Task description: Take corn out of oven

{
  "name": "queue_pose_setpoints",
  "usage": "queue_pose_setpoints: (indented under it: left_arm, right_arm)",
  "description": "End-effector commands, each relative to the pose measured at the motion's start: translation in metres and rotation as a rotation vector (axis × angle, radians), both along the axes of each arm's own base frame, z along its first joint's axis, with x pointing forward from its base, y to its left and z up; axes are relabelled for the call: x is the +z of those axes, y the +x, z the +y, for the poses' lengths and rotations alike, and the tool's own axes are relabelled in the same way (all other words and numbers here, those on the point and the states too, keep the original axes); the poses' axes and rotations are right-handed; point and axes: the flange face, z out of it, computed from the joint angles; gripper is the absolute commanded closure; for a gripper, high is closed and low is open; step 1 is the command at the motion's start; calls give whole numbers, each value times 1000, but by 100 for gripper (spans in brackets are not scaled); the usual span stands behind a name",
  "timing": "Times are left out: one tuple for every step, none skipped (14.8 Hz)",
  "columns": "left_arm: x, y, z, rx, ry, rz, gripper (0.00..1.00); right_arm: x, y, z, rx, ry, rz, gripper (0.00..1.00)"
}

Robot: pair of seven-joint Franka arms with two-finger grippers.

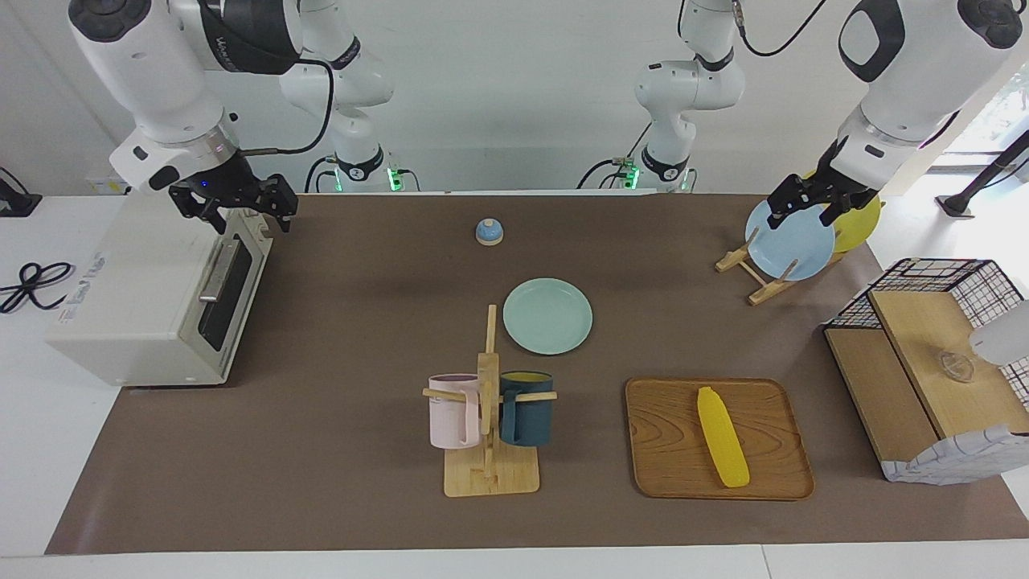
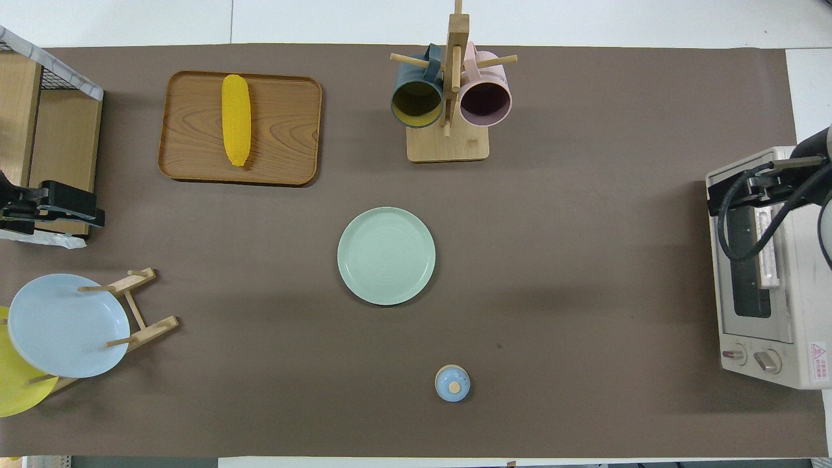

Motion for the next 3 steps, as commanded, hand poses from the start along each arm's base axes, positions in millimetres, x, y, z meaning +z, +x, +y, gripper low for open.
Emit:
queue_pose_setpoints:
  left_arm:
    - [2, 1, 3, -7, 30, -17, 0]
    - [2, 1, 3, -7, 30, -19, 0]
    - [1, 1, 1, -4, 31, -17, 0]
  right_arm:
    - [4, -3, 6, -4, 28, 1, 0]
    - [5, -3, 8, -2, 28, 0, 0]
    - [5, -3, 9, -1, 28, 0, 0]
